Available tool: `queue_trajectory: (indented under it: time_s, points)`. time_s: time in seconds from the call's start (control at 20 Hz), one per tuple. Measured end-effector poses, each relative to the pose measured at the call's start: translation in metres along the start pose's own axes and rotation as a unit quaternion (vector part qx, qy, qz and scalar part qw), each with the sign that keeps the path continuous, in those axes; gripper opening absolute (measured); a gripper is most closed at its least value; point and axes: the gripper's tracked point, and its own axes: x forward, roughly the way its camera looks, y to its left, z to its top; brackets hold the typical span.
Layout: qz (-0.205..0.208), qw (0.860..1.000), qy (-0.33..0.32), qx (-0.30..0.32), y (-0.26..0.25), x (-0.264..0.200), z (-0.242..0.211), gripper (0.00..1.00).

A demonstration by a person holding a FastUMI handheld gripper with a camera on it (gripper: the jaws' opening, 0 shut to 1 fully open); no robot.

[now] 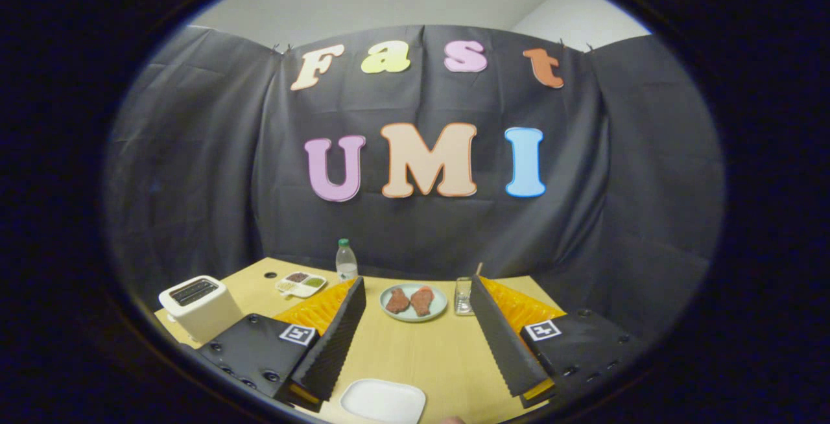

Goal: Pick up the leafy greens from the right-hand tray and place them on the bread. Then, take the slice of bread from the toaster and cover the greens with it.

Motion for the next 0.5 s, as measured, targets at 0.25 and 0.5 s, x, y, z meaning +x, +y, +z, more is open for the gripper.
queue_trajectory:
  time_s: [0.25,0.5]
  points:
    - [-0.015,0.999,-0.030,0.005,-0.011,-0.006,0.021,1.00]
    - [-0.023,0.999,-0.038,0.014,-0.021,-0.003,0.025,1.00]
